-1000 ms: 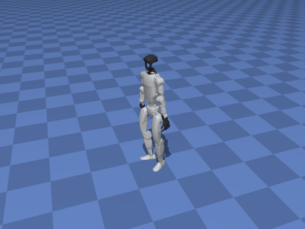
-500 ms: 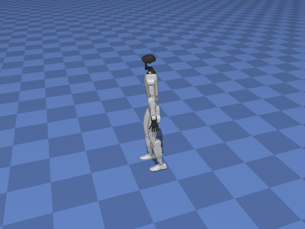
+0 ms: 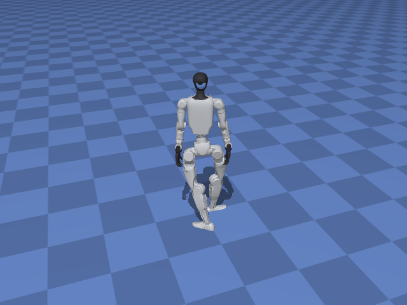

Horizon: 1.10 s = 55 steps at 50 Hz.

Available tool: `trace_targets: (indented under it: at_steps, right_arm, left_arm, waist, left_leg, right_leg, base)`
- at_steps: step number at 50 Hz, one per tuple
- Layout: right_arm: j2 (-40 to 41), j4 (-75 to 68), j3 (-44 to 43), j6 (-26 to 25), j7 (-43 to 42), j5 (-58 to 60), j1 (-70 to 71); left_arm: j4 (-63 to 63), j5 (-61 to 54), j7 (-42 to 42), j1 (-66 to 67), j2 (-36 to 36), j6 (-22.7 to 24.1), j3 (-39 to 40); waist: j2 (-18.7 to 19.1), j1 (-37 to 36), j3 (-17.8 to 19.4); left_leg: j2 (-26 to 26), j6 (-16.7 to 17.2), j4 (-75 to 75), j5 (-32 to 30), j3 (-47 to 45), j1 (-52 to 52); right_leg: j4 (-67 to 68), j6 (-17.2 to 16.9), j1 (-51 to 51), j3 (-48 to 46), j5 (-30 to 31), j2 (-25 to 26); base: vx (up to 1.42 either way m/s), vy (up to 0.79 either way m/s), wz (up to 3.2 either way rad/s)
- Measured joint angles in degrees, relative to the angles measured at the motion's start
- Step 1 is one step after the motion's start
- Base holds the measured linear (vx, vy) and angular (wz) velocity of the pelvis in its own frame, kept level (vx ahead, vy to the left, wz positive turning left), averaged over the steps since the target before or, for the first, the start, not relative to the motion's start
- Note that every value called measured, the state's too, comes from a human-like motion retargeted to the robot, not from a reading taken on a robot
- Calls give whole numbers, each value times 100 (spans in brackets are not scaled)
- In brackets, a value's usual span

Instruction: In place motions

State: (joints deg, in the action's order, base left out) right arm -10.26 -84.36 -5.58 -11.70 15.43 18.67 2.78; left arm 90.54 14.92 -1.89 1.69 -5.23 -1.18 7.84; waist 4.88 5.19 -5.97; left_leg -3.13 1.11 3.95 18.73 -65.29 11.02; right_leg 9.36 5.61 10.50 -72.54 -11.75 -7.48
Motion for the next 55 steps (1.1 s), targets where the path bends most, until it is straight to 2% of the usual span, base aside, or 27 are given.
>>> trace_targets:
  at_steps: [2, 3, 5, 6, 7, 9, 10, 12, 13, 14, 18, 20, 21, 22, 23, 25, 26, 27, 28, 29, 32, 34, 38, 45, 50, 55]
  right_arm:
    - [12, -136, -69, -26, -12, -162, -50]
    - [29, -202, -103, -42, -7, -217, -89]
    - [85, -342, -170, -79, 14, -293, -151]
    - [117, -407, -170, -86, 15, -328, -190]
    - [145, -477, -152, -90, 26, -352, -220]
    - [185, -609, -75, -85, 82, -334, -228]
    - [207, -649, -72, -84, 102, -296, -214]
    - [269, -633, -18, -120, 142, -74, -173]
    - [297, -579, 11, -128, 163, 73, -154]
    - [315, -500, 58, -118, 187, 215, -116]
    - [333, -146, 355, 9, 247, 667, 6]
    - [329, 12, 461, 53, 270, 878, 8]
    - [311, 88, 464, 72, 272, 956, -10]
    - [303, 154, 470, 92, 278, 1014, -28]
    - [316, 200, 483, 113, 290, 1035, -46]
    - [326, 237, 488, 143, 307, 991, -74]
    - [307, 198, 468, 145, 304, 961, -104]
    - [291, 152, 453, 135, 299, 932, -132]
    - [283, 92, 447, 99, 291, 908, -156]
    - [285, 42, 449, 58, 264, 850, -179]
    - [260, -136, 432, 17, 164, 545, -188]
    - [219, -284, 418, 18, 163, 411, -222]
    - [212, -532, 312, -82, 83, 403, -357]
    - [234, -663, 273, -82, 94, 371, -374]
    - [238, -656, 290, -70, 113, 476, -352]
    - [245, -516, 336, -49, 131, 612, -267]
  left_arm:
    - [-111, -45, 19, 36, 20, 19, -40]
    - [-155, -67, 27, 44, 19, 29, -73]
    - [-202, -95, 15, -4, 16, 24, -118]
    - [-208, -109, -15, -43, 29, 11, -93]
    - [-218, -136, -31, -76, 23, 4, -46]
    - [-289, -258, 19, -135, -36, 33, 84]
    - [-362, -335, 64, -178, -34, 71, 102]
    - [-520, -490, 116, -228, 10, 136, 96]
    - [-583, -543, 97, -258, 44, 166, 80]
    - [-623, -583, 78, -308, 58, 189, 77]
    - [-658, -627, 137, -445, 63, 238, 45]
    - [-638, -579, 157, -429, 97, 246, -4]
    - [-616, -555, 140, -416, 144, 249, -41]
    - [-583, -535, 125, -402, 174, 248, -65]
    - [-532, -522, 115, -386, 171, 241, -63]
    - [-417, -495, 111, -363, 175, 224, -39]
    - [-366, -473, 124, -316, 199, 217, -30]
    - [-316, -451, 135, -271, 223, 211, -16]
    - [-268, -431, 144, -228, 245, 208, 12]
    - [-218, -406, 136, -209, 261, 199, 48]
    - [-114, -348, 134, -266, 259, 166, 114]
    - [-126, -272, 169, -264, 230, 158, 131]
    - [-160, -188, 158, -162, 139, 148, 192]
    - [-164, -182, 111, -303, -115, 45, 218]
    - [-354, -217, 155, -338, -135, 81, 303]
    - [-410, -251, 165, -313, -90, 126, 313]
  waist:
    - [-58, 56, -78]
    - [-103, 159, -91]
    - [-314, 352, -69]
    - [-538, 317, -64]
    - [-731, 200, -2]
    - [-919, -275, 295]
    - [-939, -428, 392]
    - [-899, -659, 466]
    - [-912, -727, 498]
    - [-927, -795, 536]
    - [-901, -879, 689]
    - [-894, -784, 680]
    - [-909, -646, 597]
    - [-885, -549, 539]
    - [-785, -534, 530]
    - [-543, -559, 606]
    - [-509, -408, 606]
    - [-473, -236, 573]
    - [-430, -20, 474]
    - [-394, 68, 433]
    - [-301, 257, 482]
    - [-309, 171, 512]
    - [-272, 96, 305]
    - [-186, 336, 235]
    - [-247, 199, 199]
    - [-235, 265, 221]
  left_leg:
    - [82, -62, 157, -81, -48, 133]
    - [110, -195, 281, -156, -61, 233]
    - [120, -698, 789, -422, 144, 358]
    - [124, -1149, 1277, -568, 378, 309]
    - [-29, -1482, 1898, -655, 616, 346]
    - [-878, -1611, 3606, -636, 1345, 413]
    - [-1217, -1611, 4389, -668, 1943, 99]
    - [-1003, -1611, 5143, -860, 3271, -910]
    - [-689, -1611, 5308, -981, 3820, -1388]
    - [-601, -1611, 5419, -969, 4108, -1699]
    - [-1005, -1611, 5112, -340, 4126, -2105]
    - [-820, -1611, 4326, -205, 4013, -2229]
    - [-391, -1548, 3562, -462, 4194, -2357]
    - [-76, -1376, 2809, -722, 4404, -2420]
    - [13, -985, 2079, -985, 4674, -2354]
    - [-73, -371, 857, -1644, 4914, -2134]
    - [234, -380, 963, -1546, 5606, -2121]
    - [260, -398, 1048, -1414, 5599, -2046]
    - [-273, -433, 1093, -1212, 4193, -1846]
    - [-398, -422, 1122, -1179, 3911, -1805]
    - [-239, -466, 1085, -1107, 4295, -1726]
    - [-175, -473, 874, -1066, 4072, -1486]
    - [-89, -404, 604, -994, 3859, -1287]
    - [-64, -371, 507, -890, 3947, -1310]
    - [-34, -335, 571, -843, 4175, -1410]
    - [-38, -260, 617, -874, 4621, -1571]
  right_leg:
    - [57, 165, 204, 798, 54, -8]
    - [25, 196, 180, 948, 66, -43]
    - [-53, 110, 45, 1204, 108, -266]
    - [-51, 40, 9, 1489, 111, -461]
    - [-17, -19, -99, 1822, 40, -533]
    - [58, -30, -511, 2485, -278, -192]
    - [-21, 25, -620, 2620, -316, -28]
    - [-249, 150, -569, 2950, -119, 182]
    - [-328, 159, -504, 3100, 11, 151]
    - [-361, 174, -454, 3256, 66, 166]
    - [-450, 164, -473, 3693, 171, 288]
    - [-525, 65, -477, 3805, 347, 151]
    - [-555, -17, -394, 3775, 478, -36]
    - [-566, -67, -343, 3778, 572, -119]
    - [-541, -53, -357, 3842, 592, 8]
    - [-493, -16, -486, 4055, 614, 328]
    - [-455, -30, -551, 4130, 619, 308]
    - [-410, -53, -580, 4179, 618, 280]
    - [-351, -90, -540, 4176, 605, 236]
    - [-322, -111, -525, 4251, 617, 237]
    - [-287, -139, -560, 4388, 679, 262]
    - [-279, -123, -591, 4606, 731, 274]
    - [-217, -147, -493, 4825, 774, 292]
    - [-123, -226, -508, 4589, 691, 280]
    - [-32, -233, -537, 4601, 668, 243]
    - [160, -192, -337, 5880, 779, 486]
  base:
    - [41, -23, -170]
    - [46, -32, -103]
    - [38, -23, -85]
    - [41, -23, -164]
    - [70, -44, -298]
    - [83, -61, -342]
    - [43, -44, -251]
    - [3, -15, -202]
    - [-10, 1, -190]
    - [-8, -2, -199]
    - [10, 0, -189]
    - [7, 32, -114]
    - [4, 42, -68]
    - [15, 35, -79]
    - [26, 22, -127]
    - [33, 15, -141]
    - [38, 19, -67]
    - [43, 22, -4]
    - [37, 20, -23]
    - [28, 16, -65]
    - [11, 15, -72]
    - [18, 18, -103]
    - [19, 12, -64]
    - [6, 5, 28]
    - [5, -2, 45]
    - [0, -6, 107]
